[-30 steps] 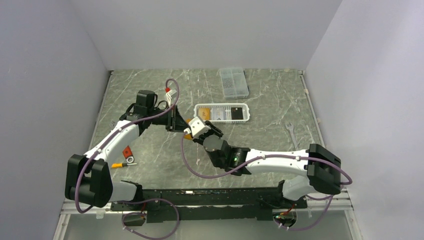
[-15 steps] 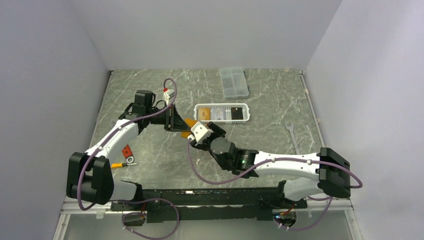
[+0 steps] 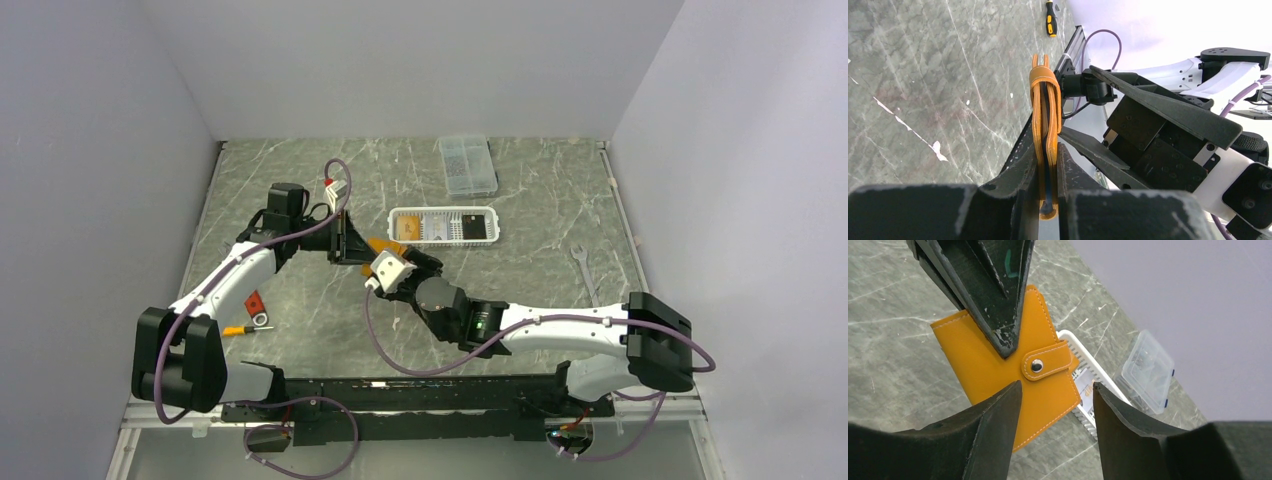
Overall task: Put the credit cards into the card holder
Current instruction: Open the card holder at the center of the board.
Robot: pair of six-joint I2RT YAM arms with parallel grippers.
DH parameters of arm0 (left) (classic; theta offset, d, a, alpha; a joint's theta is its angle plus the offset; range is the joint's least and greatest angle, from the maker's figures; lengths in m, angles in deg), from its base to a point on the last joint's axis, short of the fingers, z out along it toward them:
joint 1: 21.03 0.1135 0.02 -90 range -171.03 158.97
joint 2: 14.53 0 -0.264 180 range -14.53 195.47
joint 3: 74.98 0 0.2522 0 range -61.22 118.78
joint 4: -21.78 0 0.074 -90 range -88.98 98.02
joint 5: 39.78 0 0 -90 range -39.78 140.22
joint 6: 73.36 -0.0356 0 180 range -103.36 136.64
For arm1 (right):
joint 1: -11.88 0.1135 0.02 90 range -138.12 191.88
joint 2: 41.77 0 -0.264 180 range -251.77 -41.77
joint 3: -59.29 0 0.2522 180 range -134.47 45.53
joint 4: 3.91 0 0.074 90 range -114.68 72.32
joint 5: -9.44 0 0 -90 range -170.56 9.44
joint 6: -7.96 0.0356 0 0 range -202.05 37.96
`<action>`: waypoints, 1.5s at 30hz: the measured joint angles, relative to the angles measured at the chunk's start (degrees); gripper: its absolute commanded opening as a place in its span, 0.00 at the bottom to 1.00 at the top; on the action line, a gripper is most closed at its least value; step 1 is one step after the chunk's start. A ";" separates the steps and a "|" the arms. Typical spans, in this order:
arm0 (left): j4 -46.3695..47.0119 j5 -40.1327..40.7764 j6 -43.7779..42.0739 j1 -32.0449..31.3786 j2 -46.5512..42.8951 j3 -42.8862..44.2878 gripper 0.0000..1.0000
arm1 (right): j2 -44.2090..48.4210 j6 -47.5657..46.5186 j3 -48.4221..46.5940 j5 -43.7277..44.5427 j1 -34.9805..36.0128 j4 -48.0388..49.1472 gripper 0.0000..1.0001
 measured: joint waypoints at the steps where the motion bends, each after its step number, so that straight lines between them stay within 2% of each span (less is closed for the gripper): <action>1: 0.00 -0.02 0.09 0.00 0.00 0.00 0.00 | -0.17 -0.55 0.00 0.00 0.20 0.70 0.57; 5: 0.02 -0.09 0.24 0.00 0.00 0.00 0.00 | -1.18 -2.56 -0.02 0.04 0.59 3.32 0.55; 8: 0.35 0.02 0.31 0.02 0.00 0.00 0.00 | -2.19 -3.96 -0.02 0.31 0.61 5.05 0.49; 11: 0.92 0.09 0.46 0.11 -0.02 0.00 0.00 | -2.99 -4.94 -0.02 0.66 0.66 6.43 0.39; 14: 1.16 -0.04 0.63 0.11 -0.15 -0.02 0.00 | -3.76 -5.68 -0.02 1.31 0.76 7.48 0.24; 18: 2.10 0.04 1.07 0.11 -0.17 -0.02 0.00 | -4.61 -5.53 -0.37 1.66 0.74 7.69 0.15; 21: 2.71 0.26 1.46 0.11 -0.22 -0.02 0.00 | -4.63 -4.00 -0.70 1.22 0.17 7.13 0.00; 31: 3.82 1.20 2.10 0.22 -0.79 -0.04 0.00 | -4.74 -2.29 -1.18 0.24 -1.33 6.69 0.00; 41: 3.65 -1.90 2.21 0.17 -0.87 -1.40 0.00 | -4.94 -1.42 -3.82 -1.53 -2.27 6.56 0.00; 42: 3.52 -2.38 2.08 0.11 -0.87 -1.62 0.00 | -4.92 -0.74 -4.28 -2.23 -2.47 5.92 0.03; 43: 3.17 -2.86 1.79 0.07 -0.87 -1.66 0.00 | -4.81 -0.20 -4.66 -2.93 -2.58 5.27 0.15; 44: 2.67 -3.52 1.14 0.00 -0.87 -1.64 0.00 | -4.50 0.68 -4.94 -3.80 -2.86 4.33 0.35; 45: 2.08 -4.00 0.26 -0.02 -0.87 -1.62 0.00 | -3.76 1.62 -4.98 -4.83 -3.34 3.04 0.48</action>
